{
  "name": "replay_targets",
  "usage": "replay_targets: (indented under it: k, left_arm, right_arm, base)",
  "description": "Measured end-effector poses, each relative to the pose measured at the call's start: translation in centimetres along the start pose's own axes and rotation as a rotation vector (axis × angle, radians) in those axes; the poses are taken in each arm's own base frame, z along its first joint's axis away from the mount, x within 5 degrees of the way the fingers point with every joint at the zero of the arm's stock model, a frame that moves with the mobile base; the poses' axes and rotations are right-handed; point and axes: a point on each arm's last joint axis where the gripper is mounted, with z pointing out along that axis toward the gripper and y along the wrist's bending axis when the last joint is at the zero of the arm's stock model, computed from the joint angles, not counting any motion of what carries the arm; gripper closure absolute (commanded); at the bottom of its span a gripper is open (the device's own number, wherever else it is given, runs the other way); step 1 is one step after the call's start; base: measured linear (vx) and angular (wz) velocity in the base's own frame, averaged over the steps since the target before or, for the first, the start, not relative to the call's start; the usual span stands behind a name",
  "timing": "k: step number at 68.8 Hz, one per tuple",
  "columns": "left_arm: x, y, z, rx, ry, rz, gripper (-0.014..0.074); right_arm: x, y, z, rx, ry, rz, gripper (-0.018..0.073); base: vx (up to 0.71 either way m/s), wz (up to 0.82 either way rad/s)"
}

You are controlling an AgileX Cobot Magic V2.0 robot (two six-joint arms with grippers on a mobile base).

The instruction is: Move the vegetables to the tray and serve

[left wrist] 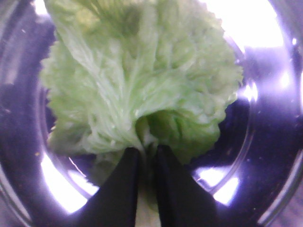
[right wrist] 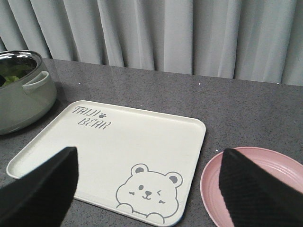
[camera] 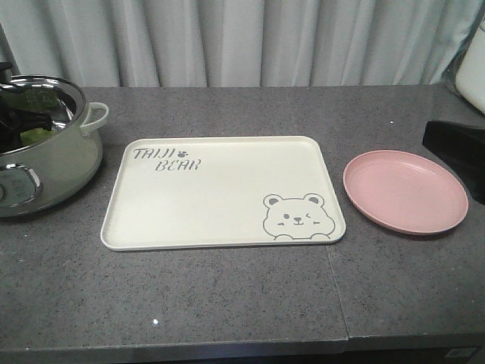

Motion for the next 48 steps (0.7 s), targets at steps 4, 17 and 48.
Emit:
replay_targets:
  k: [4, 17, 48]
  left_arm:
    - [-0.3, 0.0, -0.7, 0.001, -0.023, 0.001, 0.0604]
    - [-1.3, -0.1, -3.0, 0.005, -0.104, -0.010, 0.0604]
    - [-0.2, -0.2, -10.5, 0.012, -0.255, -0.012, 0.0604]
  right_arm:
    - [0.0, 0.0, 0.0, 0.000, 0.000, 0.000, -0.0022]
    - [0.0, 0.0, 0.0, -0.001, 0.002, 0.000, -0.0022]
    - [-0.1, -0.1, 0.0, 0.005, -0.009, 0.003, -0.0022]
  base:
    - [0.00, 0.00]
    - [0.00, 0.00]
    - [0.00, 0.00]
